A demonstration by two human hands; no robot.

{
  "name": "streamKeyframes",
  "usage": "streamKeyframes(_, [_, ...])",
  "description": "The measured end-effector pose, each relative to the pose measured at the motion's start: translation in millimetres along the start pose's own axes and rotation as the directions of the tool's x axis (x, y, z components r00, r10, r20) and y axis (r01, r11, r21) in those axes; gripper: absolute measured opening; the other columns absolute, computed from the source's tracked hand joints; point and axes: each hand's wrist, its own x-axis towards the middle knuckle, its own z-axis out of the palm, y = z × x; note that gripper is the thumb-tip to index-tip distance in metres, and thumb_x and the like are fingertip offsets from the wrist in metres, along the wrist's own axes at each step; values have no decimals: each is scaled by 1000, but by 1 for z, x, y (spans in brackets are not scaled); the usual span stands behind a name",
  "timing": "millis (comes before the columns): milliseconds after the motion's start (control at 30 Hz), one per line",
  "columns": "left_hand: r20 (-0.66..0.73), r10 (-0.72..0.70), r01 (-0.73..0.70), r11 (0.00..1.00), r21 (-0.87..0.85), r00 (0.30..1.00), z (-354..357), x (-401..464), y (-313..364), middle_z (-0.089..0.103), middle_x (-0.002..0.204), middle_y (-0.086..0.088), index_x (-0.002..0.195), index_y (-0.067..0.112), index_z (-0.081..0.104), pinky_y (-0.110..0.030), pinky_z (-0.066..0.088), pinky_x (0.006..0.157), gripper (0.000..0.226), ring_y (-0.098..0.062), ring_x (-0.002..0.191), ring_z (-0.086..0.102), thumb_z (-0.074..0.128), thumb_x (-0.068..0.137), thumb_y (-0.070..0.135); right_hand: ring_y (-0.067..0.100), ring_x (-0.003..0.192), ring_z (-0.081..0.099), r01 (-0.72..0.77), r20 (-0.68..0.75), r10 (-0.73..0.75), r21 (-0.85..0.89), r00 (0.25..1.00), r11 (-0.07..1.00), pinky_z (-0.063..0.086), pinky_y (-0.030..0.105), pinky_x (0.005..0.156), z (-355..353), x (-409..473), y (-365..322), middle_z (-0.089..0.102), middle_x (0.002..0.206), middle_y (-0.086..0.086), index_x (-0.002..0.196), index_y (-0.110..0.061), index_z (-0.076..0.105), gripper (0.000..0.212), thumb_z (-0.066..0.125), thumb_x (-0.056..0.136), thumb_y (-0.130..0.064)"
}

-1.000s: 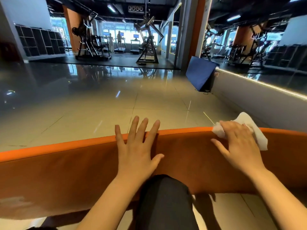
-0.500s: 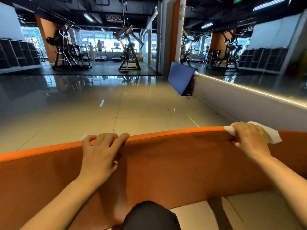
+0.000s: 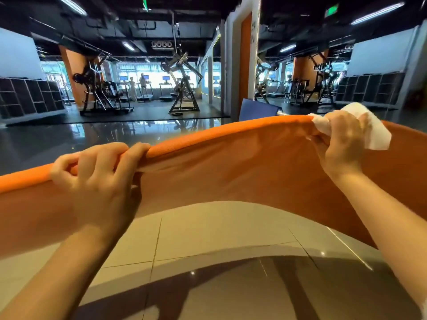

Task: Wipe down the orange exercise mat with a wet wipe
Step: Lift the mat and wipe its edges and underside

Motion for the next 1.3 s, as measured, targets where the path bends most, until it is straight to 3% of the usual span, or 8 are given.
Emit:
streamKeyframes(200, [278, -106, 149, 979, -140, 955, 18, -49, -38, 48, 114, -15, 119, 24, 46, -67, 40, 85, 30, -45, 103, 49, 47, 89, 17, 33, 114, 43, 155, 12, -156, 45, 988, 987, 17, 58, 116, -21, -99, -9, 52, 116, 14, 117, -12, 47, 33, 68, 91, -15])
streamKeyframes(333, [322, -86, 126, 986, -106, 943, 11, -80, -42, 49, 106, -14, 109, 18, 52, -61, 36, 83, 34, -39, 97, 46, 57, 77, 8, 33, 104, 46, 51, 265, -65, 57, 962, 997, 37, 59, 97, -18, -152, -25, 50, 111, 8, 115, -16, 50, 47, 77, 78, -5])
streamKeyframes(500, [457, 8, 41, 994, -98, 889, 31, -127, -20, 59, 94, -9, 104, 23, 53, -42, 28, 76, 64, -29, 90, 46, 77, 53, -7, 38, 101, 54, -151, 645, 195, -123, 739, 981, 35, 48, 88, -6, -169, -15, 61, 102, 13, 103, -11, 62, 48, 75, 63, 11])
streamKeyframes(767, [189, -95, 91, 995, 31, 977, 28, -103, -42, 51, 104, -11, 112, 14, 53, -42, 27, 76, 46, -33, 90, 43, 59, 67, 9, 44, 88, 54, -41, 272, 37, 9, 962, 999, 31, 48, 77, 67, -52, -63, 58, 92, 24, 97, 1, 59, 36, 62, 67, 19])
streamKeyframes(900, [71, -151, 144, 985, 95, 986, 21, -103, -59, 55, 104, -15, 111, 12, 54, -41, 26, 79, 39, -35, 90, 44, 65, 74, 3, 35, 88, 40, 171, 58, -177, 104, 982, 980, 24, 46, 77, 79, -26, -67, 55, 92, 25, 103, -5, 47, 23, 42, 81, -8])
streamKeyframes(1067, [193, -79, 79, 997, 5, 978, 34, -135, -31, 46, 106, -11, 110, 13, 51, -43, 24, 77, 33, -36, 91, 41, 55, 79, 3, 38, 95, 41, 51, 210, -67, 84, 975, 995, 37, 55, 80, 60, -118, -22, 45, 105, 18, 111, -6, 43, 38, 61, 79, 0])
streamKeyframes(1133, [261, 54, -42, 998, -53, 964, 46, -151, -12, 44, 107, -10, 110, 16, 50, -43, 24, 76, 38, -35, 93, 42, 54, 76, 1, 44, 98, 49, -164, 405, 155, -13, 901, 986, 40, 57, 83, 43, -192, 1, 52, 106, 24, 111, -1, 49, 53, 72, 67, 16])
streamKeyframes(1300, [294, 491, -404, 860, -312, 820, 71, -182, 61, 43, 105, -6, 110, 19, 48, -39, 28, 81, 29, -26, 95, 45, 49, 82, 11, 35, 122, 49, -509, 726, 552, -319, 411, 799, 40, 48, 102, -12, -334, 38, 55, 129, 19, 122, -3, 58, 44, 68, 81, 8])
